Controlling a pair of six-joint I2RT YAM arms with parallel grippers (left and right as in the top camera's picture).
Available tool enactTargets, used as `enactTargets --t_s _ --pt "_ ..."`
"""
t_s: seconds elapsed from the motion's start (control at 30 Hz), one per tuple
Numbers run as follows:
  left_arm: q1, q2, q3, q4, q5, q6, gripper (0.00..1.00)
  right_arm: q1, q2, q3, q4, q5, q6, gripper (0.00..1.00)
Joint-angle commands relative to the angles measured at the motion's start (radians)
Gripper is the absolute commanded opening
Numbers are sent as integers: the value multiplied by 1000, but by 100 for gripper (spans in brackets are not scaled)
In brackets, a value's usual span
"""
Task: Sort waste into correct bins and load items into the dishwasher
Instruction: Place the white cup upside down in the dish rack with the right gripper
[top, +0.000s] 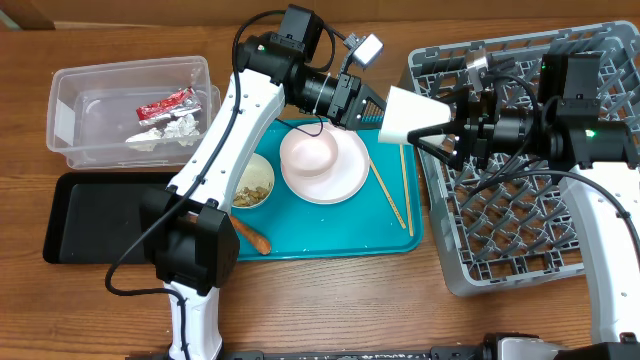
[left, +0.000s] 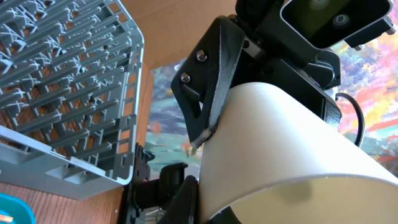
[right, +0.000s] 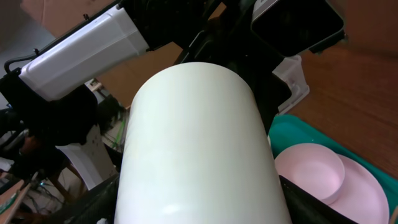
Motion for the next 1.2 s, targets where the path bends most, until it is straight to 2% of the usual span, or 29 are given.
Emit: enactTargets --t_s 0.0,0.17,0.37,0.5,0.67,0.8,0.93,1.1,1.13,1.17 --pt "-2 -19 12 3 15 -7 4 2 3 19 7 -25 -7 73" --pt "-2 -19 12 2 -16 -7 7 2 3 19 10 3 -7 67" --pt "-2 -19 13 -30 -182 -8 12 2 3 19 5 65 -3 63" --pt "6 -19 13 -34 -240 -8 18 2 3 19 -4 134 -2 61" --pt "34 -24 13 -39 -349 -6 29 2 1 19 -10 315 81 56" --pt "73 -58 13 -78 -602 -7 36 -16 -11 19 -22 449 150 56" --pt "121 -121 13 -122 -878 -53 41 -58 -35 24 -50 642 281 55" --pt "178 -238 13 -182 -1315 -152 42 -149 -49 114 -235 953 404 55" --pt "186 -260 13 -192 -1400 -177 45 -172 -49 138 -275 1001 419 55" --pt "195 -284 13 -205 -1481 -201 52 -196 -49 161 -312 1044 438 55"
